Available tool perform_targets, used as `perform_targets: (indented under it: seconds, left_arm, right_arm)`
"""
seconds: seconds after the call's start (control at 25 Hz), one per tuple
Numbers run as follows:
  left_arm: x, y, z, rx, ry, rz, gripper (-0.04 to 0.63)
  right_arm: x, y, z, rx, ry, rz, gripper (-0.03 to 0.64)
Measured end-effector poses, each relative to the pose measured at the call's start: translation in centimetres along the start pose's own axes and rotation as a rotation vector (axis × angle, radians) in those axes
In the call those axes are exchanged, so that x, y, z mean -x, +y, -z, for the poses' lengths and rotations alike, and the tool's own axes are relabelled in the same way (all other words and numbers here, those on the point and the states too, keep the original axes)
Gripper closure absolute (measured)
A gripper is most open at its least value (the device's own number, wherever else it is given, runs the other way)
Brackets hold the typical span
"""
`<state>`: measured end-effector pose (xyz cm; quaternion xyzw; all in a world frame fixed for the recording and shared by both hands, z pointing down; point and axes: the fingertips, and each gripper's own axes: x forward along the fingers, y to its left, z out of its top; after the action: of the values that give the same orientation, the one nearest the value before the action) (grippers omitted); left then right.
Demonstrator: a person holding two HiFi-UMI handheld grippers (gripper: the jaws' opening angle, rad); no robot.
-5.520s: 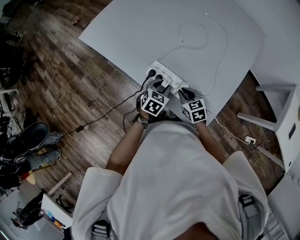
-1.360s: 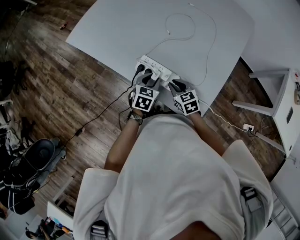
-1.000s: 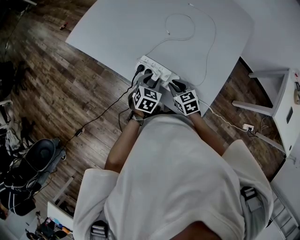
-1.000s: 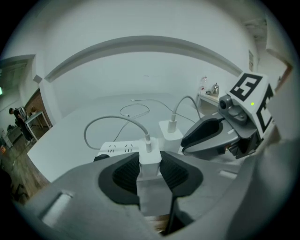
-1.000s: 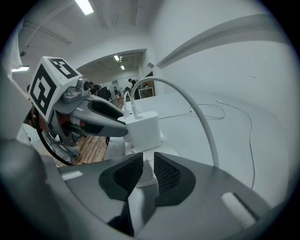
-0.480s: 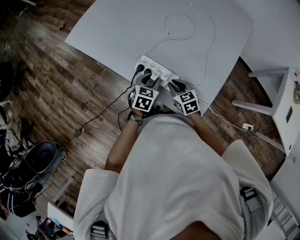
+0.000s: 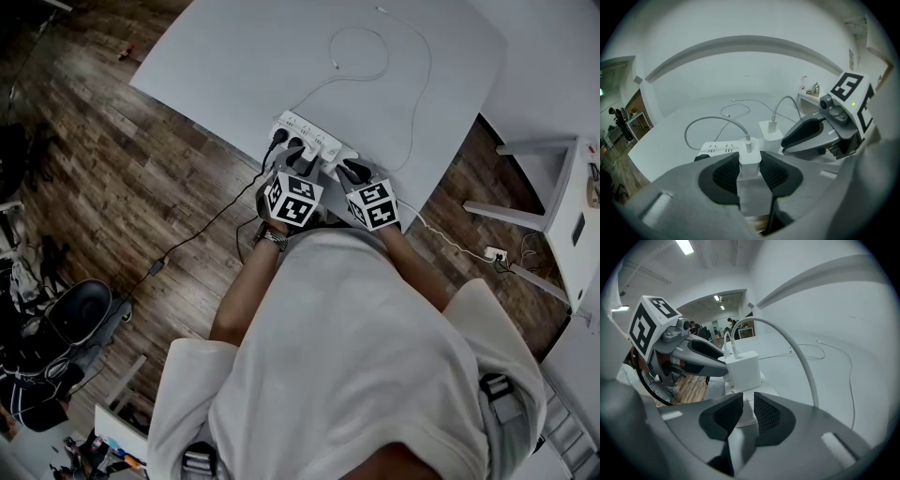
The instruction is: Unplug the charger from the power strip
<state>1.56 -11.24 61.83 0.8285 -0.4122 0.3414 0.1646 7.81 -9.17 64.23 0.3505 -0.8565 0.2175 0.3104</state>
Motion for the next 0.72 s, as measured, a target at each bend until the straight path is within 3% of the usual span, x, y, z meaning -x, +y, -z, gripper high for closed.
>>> perform_targets:
  seconds: [0.16,0.36,0.48,0.6,0.72]
  left_arm:
    - [-0.04,-0.01,-0.03,0.019,-0.011,0.011,0.457]
    - [0.27,0.44,-0.19,0.148,-0.047,0.05,0.456]
    - [0.23,0.51,0.08,0.186,-0.055,0.057,0.456]
    - [0.13,0.42,0.05,0.175,-0.057,0.051,0.456]
    - [0.29,0.25,-0.29,0.111,-0.044,0.041,0.457]
  right_arm:
    - [0.02,-0.05,0.0,-0.001,0.001,0.0,0.543]
    - [0.13,0.03,-0.2,-0.004,0.001,0.0,0.543]
    - [0.13,0.03,-0.15,-0.004,-0.001,0.0,0.543]
    - [0.12,-0.07,-0.03,-0.003,-0.001,0.001,0.543]
    - [0.2,-0.01,-0.05,-0.002,-0.003,0.002,0.543]
